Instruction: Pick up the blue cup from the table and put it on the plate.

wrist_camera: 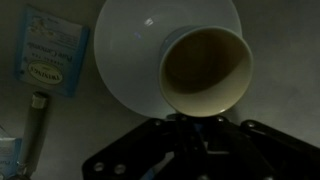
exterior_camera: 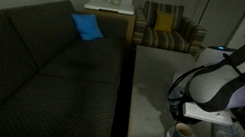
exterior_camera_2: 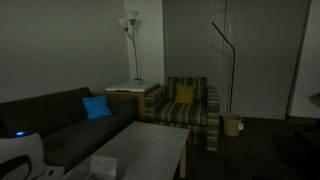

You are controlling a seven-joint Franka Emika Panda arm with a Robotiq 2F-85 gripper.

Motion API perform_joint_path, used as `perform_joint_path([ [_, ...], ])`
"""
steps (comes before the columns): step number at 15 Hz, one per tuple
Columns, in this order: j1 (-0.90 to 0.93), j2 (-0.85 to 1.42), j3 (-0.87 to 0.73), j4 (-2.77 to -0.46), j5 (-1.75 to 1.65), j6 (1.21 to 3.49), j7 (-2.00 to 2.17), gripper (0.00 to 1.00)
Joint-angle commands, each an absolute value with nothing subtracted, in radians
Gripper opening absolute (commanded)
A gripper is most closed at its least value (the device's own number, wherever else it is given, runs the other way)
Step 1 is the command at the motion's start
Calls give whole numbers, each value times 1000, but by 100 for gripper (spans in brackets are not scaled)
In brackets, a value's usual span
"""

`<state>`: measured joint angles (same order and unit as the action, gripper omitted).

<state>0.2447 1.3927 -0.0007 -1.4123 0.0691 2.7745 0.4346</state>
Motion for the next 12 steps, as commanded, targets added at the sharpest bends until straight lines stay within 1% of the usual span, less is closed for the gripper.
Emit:
perform_joint_path([
  [1,253,1336,7,-1536,77,2813,447,3],
  [8,252,1318,15,-1603,126,2819,412,3],
  [12,255,1341,4,-1590,137,2893,414,3],
])
